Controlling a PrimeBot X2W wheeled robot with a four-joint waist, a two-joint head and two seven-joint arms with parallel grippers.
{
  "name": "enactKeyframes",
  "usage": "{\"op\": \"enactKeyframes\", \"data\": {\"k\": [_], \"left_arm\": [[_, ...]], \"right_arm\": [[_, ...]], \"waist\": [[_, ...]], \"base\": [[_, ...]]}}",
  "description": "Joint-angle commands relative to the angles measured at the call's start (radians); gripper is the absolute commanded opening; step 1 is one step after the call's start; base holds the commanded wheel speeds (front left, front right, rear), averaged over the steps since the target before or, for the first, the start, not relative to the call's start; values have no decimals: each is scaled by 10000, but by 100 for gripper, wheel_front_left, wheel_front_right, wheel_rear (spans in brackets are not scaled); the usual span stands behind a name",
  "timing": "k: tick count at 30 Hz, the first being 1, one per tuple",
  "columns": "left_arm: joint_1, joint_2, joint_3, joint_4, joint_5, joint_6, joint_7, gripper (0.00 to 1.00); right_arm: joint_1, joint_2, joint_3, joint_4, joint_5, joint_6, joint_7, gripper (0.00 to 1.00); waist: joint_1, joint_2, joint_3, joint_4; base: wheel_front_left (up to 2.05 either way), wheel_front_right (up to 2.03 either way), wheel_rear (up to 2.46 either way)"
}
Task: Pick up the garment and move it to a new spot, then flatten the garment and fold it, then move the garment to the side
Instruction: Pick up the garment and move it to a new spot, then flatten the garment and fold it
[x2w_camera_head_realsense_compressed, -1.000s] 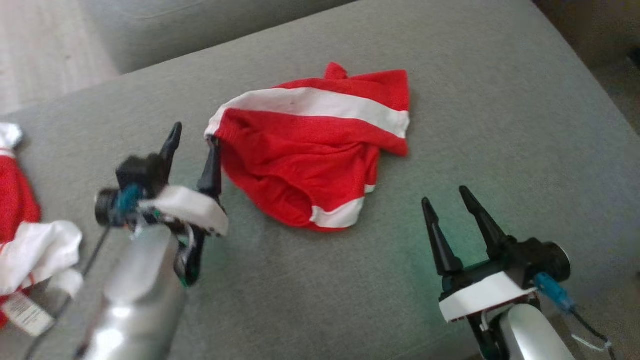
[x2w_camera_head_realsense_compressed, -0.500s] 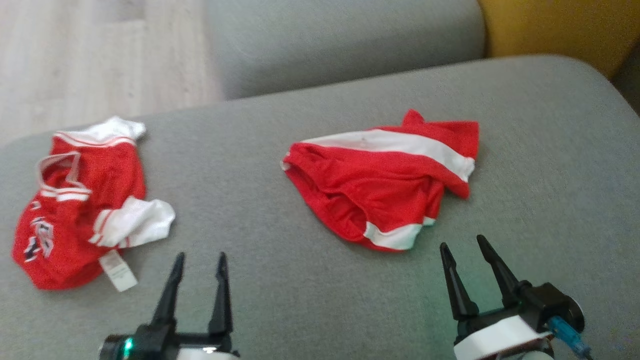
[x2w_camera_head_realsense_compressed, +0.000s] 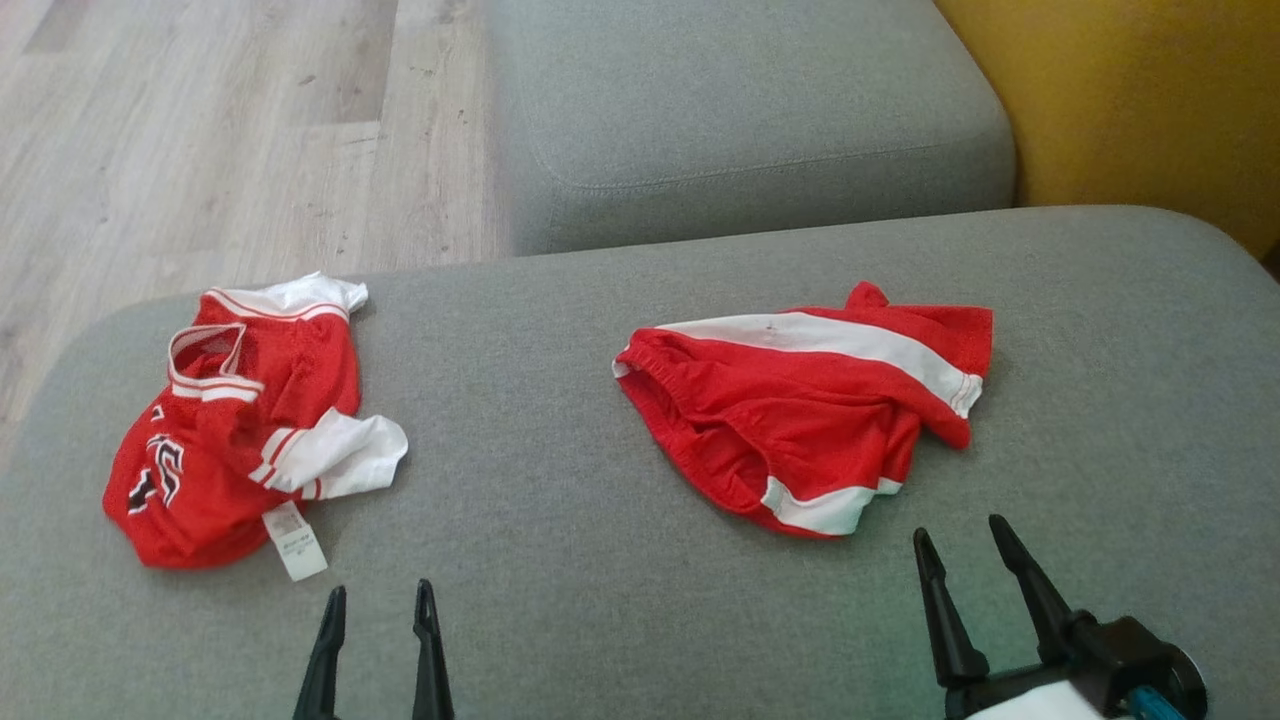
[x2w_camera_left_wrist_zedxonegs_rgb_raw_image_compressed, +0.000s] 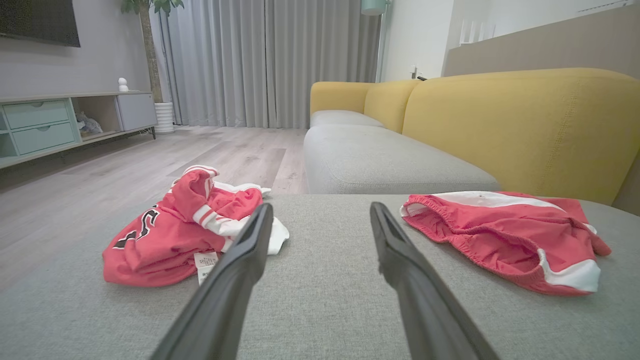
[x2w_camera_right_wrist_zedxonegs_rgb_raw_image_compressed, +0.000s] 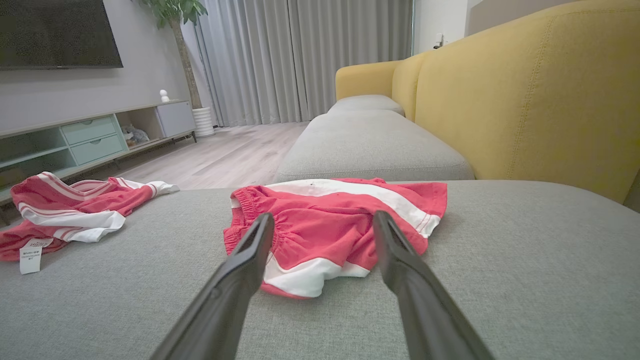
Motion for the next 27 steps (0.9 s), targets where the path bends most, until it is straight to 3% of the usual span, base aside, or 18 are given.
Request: {"op": "enactKeyframes", "data": {"k": [1, 27], "left_arm": [[-513, -74, 311, -365, 69, 52, -95, 100], [-555, -75, 351, -240, 219, -11, -95, 100]], "right_arm": [[-376, -43, 200, -354, 25, -7, -40, 100], [-429, -43, 235, -255, 24, -7, -40, 100]], "waist": [[1, -1, 13, 4], [1, -1, 177, 66]], "base": [[0, 0, 0], [0, 0, 0]]}}
